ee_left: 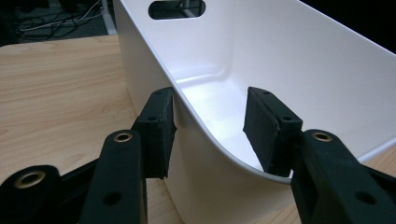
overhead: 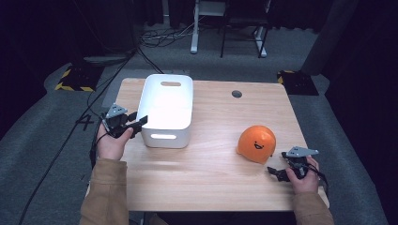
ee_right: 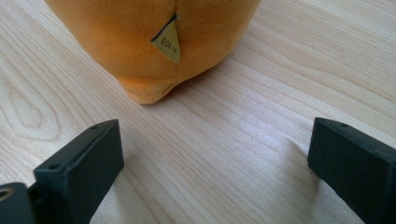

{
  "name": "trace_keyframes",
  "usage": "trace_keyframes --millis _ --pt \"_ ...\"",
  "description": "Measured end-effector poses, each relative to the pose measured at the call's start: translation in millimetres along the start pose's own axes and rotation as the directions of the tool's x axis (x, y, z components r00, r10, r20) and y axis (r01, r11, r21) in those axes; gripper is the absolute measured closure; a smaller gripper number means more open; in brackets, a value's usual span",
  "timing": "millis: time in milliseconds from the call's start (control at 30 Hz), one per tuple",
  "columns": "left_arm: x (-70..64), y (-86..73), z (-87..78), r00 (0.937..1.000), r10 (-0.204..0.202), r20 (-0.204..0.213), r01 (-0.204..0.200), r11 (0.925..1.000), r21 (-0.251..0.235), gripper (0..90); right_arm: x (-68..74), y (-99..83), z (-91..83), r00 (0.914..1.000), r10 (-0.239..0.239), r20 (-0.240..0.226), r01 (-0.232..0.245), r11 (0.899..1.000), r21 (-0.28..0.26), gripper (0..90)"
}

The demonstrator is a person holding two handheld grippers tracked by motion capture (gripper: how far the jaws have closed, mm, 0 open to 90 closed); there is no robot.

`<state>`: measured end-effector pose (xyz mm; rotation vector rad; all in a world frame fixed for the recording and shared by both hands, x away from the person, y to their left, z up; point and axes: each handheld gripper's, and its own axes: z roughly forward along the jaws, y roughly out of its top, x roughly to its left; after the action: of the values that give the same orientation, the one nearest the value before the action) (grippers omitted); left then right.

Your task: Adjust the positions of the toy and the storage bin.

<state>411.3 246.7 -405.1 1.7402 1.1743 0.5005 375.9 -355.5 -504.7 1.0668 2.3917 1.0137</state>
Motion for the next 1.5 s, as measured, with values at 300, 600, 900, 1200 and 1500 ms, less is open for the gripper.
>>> trace_keyframes --millis 300,600,900,1200,1500 --pt "-20.4 -2.0 1.6 0.9993 0.037 0.006 -0.037 0.9993 0.003 49.8 0.5 -0.2 -0.1 1.0000 0.003 0.005 -0.003 1.000 -0.002 3.7" --pt "-46.0 -8.9 1.0 0.9985 0.051 0.022 -0.051 0.9986 -0.014 45.7 0.5 -0.2 -0.2 1.0000 0.003 0.004 -0.003 1.000 -0.001 3.7" --pt "-72.4 -14.8 -2.4 0.9944 0.086 0.061 -0.087 0.9962 0.000 42.1 0.5 -0.2 -0.2 1.0000 0.003 0.004 -0.003 1.000 -0.001 3.7" --pt "-99.9 -19.3 -6.6 0.9870 0.138 0.084 -0.140 0.9897 0.028 39.9 0.5 -0.3 -0.1 1.0000 0.004 0.004 -0.004 1.000 -0.002 3.7" --pt "-131.9 -23.4 -10.0 0.9776 0.181 0.108 -0.188 0.9802 0.062 36.1 0.6 -0.3 -0.4 1.0000 0.004 0.003 -0.004 1.000 0.000 3.7"
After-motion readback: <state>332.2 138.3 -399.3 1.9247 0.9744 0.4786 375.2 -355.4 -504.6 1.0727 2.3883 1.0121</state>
